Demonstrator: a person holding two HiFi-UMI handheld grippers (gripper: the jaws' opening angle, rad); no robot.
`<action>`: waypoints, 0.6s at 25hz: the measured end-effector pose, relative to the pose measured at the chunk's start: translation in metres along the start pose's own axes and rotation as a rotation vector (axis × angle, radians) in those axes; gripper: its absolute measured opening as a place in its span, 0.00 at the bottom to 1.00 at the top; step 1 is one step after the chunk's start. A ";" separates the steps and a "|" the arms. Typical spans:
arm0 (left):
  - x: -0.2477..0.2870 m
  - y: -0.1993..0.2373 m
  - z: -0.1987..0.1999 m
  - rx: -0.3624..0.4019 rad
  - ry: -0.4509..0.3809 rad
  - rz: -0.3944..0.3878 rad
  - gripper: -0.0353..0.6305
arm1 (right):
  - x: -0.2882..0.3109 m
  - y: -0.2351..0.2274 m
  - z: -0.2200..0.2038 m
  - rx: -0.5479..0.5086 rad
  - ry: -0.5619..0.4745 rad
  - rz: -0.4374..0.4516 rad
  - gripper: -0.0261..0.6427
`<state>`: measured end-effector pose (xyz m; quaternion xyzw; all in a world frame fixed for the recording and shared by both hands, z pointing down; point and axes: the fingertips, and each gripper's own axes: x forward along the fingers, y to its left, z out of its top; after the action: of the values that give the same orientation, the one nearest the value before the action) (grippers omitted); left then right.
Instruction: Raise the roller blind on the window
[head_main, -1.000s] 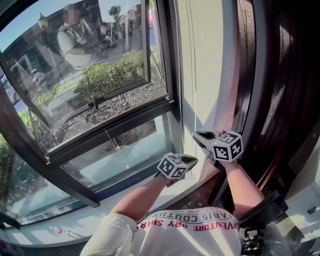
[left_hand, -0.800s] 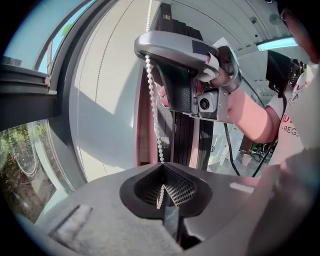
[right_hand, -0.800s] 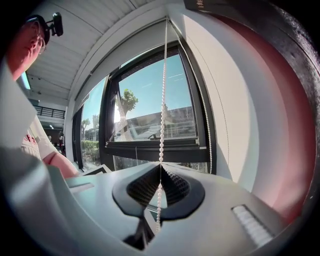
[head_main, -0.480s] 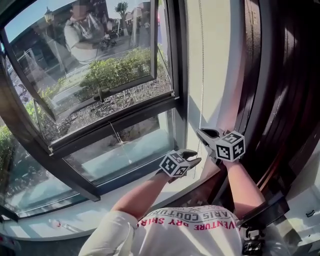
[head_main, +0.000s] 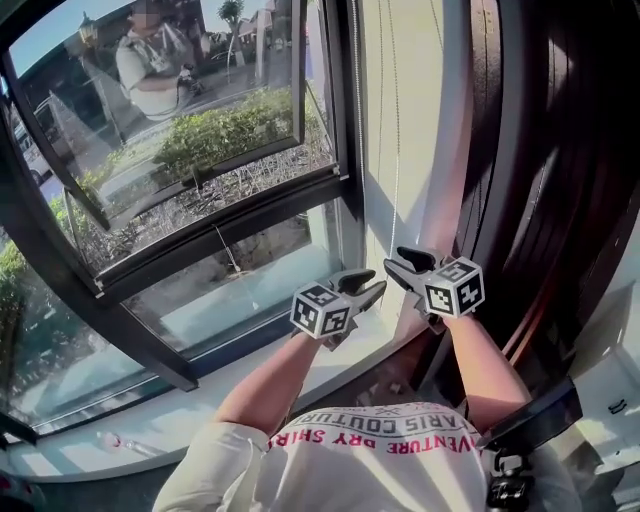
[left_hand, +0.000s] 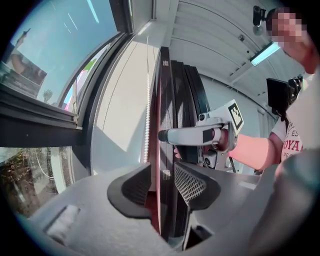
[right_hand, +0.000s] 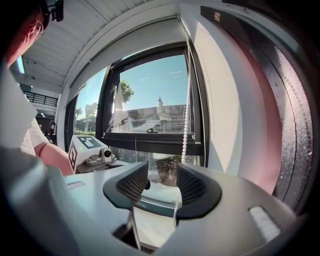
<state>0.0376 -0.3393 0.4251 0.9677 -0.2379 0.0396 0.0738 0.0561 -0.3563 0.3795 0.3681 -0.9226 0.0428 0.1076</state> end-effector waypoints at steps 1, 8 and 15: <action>-0.004 -0.004 0.002 0.000 -0.004 0.000 0.28 | -0.003 0.003 -0.004 -0.004 0.006 -0.006 0.30; -0.029 -0.061 0.016 0.039 -0.006 -0.073 0.18 | -0.034 0.039 -0.034 0.029 0.059 0.027 0.26; -0.057 -0.136 0.015 -0.055 -0.018 -0.122 0.06 | -0.098 0.106 -0.064 0.143 0.053 0.152 0.04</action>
<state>0.0509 -0.1967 0.3870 0.9783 -0.1802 0.0197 0.1006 0.0633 -0.2038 0.4193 0.3025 -0.9393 0.1261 0.1019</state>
